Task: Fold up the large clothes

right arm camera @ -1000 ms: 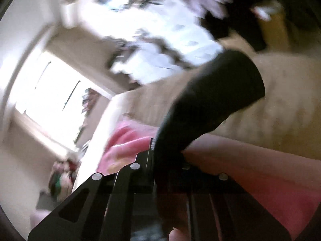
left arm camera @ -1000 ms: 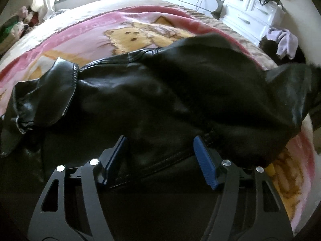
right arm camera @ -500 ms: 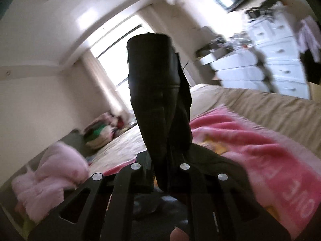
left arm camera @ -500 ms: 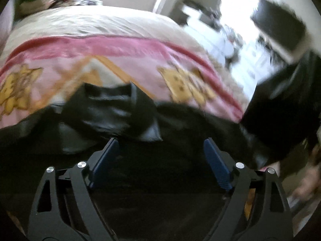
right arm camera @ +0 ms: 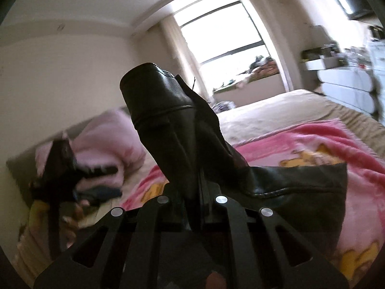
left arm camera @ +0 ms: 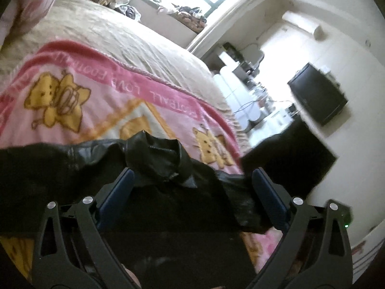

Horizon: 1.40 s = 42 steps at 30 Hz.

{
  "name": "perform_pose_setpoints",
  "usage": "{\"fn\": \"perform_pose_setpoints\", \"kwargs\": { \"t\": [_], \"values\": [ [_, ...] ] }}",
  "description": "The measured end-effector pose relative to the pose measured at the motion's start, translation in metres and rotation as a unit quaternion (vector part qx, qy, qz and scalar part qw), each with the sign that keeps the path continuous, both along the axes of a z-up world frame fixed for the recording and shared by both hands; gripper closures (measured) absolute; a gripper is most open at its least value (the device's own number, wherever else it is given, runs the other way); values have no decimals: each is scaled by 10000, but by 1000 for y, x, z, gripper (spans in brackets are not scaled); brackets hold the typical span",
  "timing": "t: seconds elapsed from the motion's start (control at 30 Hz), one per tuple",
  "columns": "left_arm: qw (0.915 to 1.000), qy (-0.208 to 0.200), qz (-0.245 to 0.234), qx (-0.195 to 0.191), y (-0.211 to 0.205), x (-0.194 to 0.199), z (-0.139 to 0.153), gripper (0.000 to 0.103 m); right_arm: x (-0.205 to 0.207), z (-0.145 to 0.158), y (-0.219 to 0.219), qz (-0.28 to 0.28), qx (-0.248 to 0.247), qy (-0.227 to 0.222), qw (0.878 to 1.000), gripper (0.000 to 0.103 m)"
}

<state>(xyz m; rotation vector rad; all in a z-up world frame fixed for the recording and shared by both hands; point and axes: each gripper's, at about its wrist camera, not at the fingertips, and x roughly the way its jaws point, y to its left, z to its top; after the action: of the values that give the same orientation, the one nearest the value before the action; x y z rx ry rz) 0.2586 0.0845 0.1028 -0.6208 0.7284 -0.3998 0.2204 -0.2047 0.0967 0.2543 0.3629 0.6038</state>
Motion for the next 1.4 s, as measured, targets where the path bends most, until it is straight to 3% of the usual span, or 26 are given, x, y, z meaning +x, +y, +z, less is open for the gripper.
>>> {"fn": "perform_pose_setpoints", "kwargs": {
  "t": [0.27, 0.37, 0.43, 0.67, 0.77, 0.83, 0.97, 1.03, 1.1, 1.2, 1.27, 1.33, 1.37, 1.4],
  "values": [
    [9991, 53, 40, -422, 45, -29, -4, 9, -14, -42, 68, 554, -753, 248, 9953, 96],
    [9991, 146, 45, -393, 53, -34, -15, 9, -16, -62, 92, 674, -1134, 343, 9907, 96],
    [9989, 284, 83, -366, 58, -37, -26, 9, -15, -76, 104, 720, -1406, 429, 9865, 95],
    [9925, 916, 73, -803, 70, -35, -80, 9, -14, -114, 126, 925, -1772, 904, 9756, 89],
    [9887, 1083, 88, -1030, 75, -37, -94, 9, -15, -125, 136, 1175, -2071, 1125, 9647, 74],
    [9868, 1181, 85, -1100, 79, -41, -101, 9, -16, -131, 143, 1418, -2188, 1390, 9554, 21],
    [9864, 1469, 148, -720, 78, -47, -117, 9, -28, -123, 148, 2037, -2321, 1470, 9397, 7],
    [9843, 1636, 149, -644, 76, -47, -127, 9, -34, -113, 142, 2264, -2389, 1327, 9349, 6],
    [9814, 1831, 144, -559, 71, -49, -140, 9, -33, -103, 130, 2232, -2357, 1180, 9385, 6],
    [9809, 1903, 136, -373, 60, -49, -152, 11, -12, -90, 92, 1595, -2158, 1207, 9557, 6],
    [9812, 1903, 175, -274, 52, -48, -157, 19, 2, -86, 66, 1159, -1955, 1357, 9643, 6],
    [9813, 1897, 191, -269, 46, -46, -160, 48, 17, -84, 35, 664, -1744, 1521, 9706, 6],
    [9814, 1886, 208, -274, 44, -46, -160, 56, 23, -83, 18, 425, -1627, 1576, 9731, 6],
    [9820, 1859, 242, -238, 41, -45, -160, 71, 26, -82, 7, 262, -1561, 1601, 9743, 6]
  ]
}}
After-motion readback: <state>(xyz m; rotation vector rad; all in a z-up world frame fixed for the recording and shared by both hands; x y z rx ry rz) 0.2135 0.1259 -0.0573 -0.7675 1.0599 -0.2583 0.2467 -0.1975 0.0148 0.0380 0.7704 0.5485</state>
